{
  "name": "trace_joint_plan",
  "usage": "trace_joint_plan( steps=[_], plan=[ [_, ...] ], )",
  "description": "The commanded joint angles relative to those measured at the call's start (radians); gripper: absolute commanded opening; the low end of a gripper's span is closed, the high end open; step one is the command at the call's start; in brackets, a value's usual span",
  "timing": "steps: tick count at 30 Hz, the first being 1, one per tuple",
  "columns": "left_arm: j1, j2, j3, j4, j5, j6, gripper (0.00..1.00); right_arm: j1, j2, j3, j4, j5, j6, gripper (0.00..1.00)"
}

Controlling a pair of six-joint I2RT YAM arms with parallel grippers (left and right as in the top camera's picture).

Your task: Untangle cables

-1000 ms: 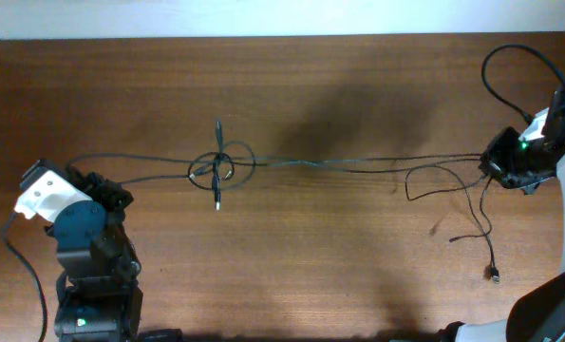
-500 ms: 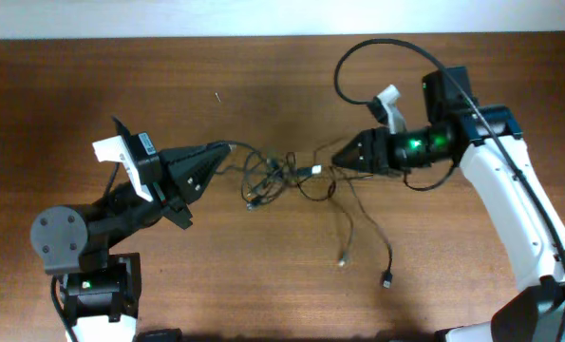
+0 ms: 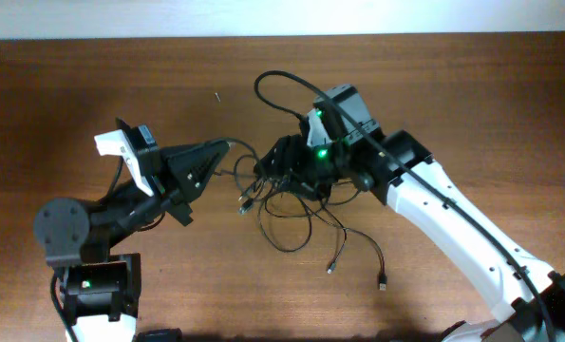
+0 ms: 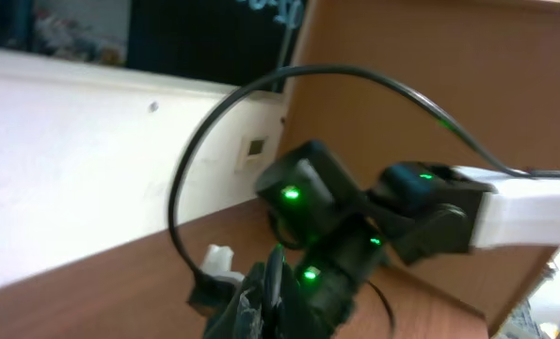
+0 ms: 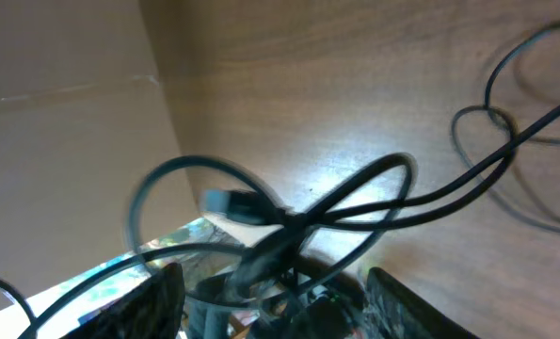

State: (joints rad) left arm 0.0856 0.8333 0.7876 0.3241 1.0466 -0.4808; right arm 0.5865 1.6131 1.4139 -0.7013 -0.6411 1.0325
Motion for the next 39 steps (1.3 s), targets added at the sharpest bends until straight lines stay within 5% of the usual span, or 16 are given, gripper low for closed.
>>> trace_joint_plan(
  steps=[1,3,6,8,12,16,19,22,25,27,29,30,32,33,36,39],
  plan=[
    [0.002,-0.002,0.006,-0.156,-0.136,-0.008,0.0,0.041,0.006,0.009,0.037,0.021,0.081,0.06],
    [0.002,0.004,0.006,-0.225,-0.143,0.007,0.0,0.042,0.005,0.01,0.071,-0.016,-0.024,0.04],
    [0.002,0.036,0.006,-0.499,-0.518,0.048,0.0,0.038,0.003,0.01,0.149,-0.261,-0.225,0.04],
    [0.002,0.095,0.006,-0.601,-0.621,0.048,0.0,0.025,0.003,0.01,0.246,-0.451,-0.401,0.04],
    [0.003,0.265,0.006,-0.47,-0.411,0.048,0.0,0.026,0.003,0.01,0.278,-0.702,-0.864,0.04],
    [0.002,0.27,0.006,-0.223,-0.311,-0.057,0.01,0.042,0.003,0.009,0.166,-0.749,-1.085,0.04],
    [-0.002,0.27,0.006,-0.142,-0.023,-0.058,0.0,0.042,0.004,0.01,0.174,-0.689,-1.056,0.04],
    [-0.092,0.27,0.006,0.019,0.006,-0.159,0.0,0.076,0.022,0.01,0.2,-0.364,-0.856,0.04],
    [-0.11,0.27,0.006,0.311,0.023,-0.388,0.0,0.09,0.068,0.009,0.2,-0.178,-0.73,0.07],
    [-0.107,0.27,0.006,0.355,0.024,-0.446,0.0,0.076,0.097,0.01,0.197,-0.121,-0.675,0.08],
    [-0.062,0.272,0.006,0.275,0.024,-0.426,0.0,0.038,0.074,0.012,0.192,-0.16,-0.676,0.37],
    [-0.053,0.272,0.006,0.243,0.023,-0.39,0.0,0.016,0.055,0.012,0.185,-0.159,-0.676,0.42],
    [-0.019,0.272,0.006,0.01,-0.009,-0.202,0.0,-0.084,-0.048,0.012,0.149,-0.159,-0.676,0.67],
    [-0.006,0.272,0.006,-0.109,-0.08,-0.156,0.0,-0.151,-0.102,0.012,0.103,-0.133,-0.658,0.99],
    [0.004,0.272,0.006,-0.173,-0.173,-0.15,0.0,-0.268,-0.131,0.011,-0.192,0.226,-0.452,0.98],
    [0.004,0.272,0.006,-0.173,-0.173,-0.15,0.0,-0.237,-0.121,0.01,-0.232,0.061,-0.45,0.99]
  ],
)
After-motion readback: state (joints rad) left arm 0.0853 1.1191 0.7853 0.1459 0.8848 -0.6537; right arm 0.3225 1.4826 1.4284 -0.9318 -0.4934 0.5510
